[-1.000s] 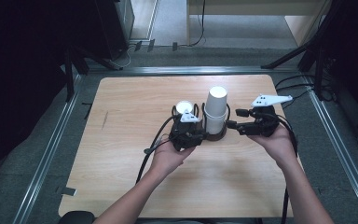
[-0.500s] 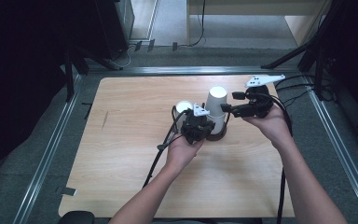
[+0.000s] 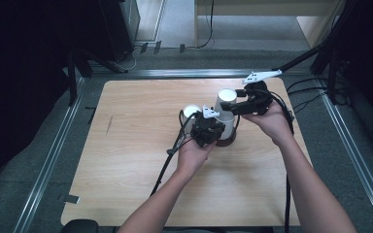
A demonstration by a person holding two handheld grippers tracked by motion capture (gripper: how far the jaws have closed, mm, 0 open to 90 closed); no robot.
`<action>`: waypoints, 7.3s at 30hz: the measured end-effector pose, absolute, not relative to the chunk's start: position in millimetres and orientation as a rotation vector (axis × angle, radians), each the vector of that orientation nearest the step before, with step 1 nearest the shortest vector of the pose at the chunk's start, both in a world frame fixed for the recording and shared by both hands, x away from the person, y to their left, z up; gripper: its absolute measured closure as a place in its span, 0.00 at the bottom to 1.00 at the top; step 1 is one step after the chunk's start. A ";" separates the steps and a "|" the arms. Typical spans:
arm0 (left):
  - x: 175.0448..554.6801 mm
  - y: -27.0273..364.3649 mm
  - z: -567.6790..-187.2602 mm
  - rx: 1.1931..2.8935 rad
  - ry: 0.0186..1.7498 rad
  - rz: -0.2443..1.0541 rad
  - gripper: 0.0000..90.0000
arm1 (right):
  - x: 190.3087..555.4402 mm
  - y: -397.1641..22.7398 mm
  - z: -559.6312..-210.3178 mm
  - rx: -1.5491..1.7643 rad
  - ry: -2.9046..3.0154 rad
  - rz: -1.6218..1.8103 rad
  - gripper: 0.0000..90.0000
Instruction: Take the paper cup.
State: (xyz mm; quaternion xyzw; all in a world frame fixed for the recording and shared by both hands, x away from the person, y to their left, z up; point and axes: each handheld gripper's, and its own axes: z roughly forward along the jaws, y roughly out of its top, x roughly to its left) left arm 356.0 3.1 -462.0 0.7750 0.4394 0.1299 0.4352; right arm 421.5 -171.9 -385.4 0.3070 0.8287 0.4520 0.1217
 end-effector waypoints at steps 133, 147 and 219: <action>312.0 125.0 -480.0 2.102 0.616 -0.032 0.18 | 329.4 -160.2 -444.9 0.552 2.680 1.437 0.37; 313.0 128.9 -479.0 2.071 0.605 -0.061 0.15 | 327.6 -137.6 -452.8 0.487 2.713 1.533 0.37; 319.2 144.5 -460.0 2.182 0.486 -0.059 0.31 | 322.6 -133.4 -456.3 0.448 2.784 1.517 0.28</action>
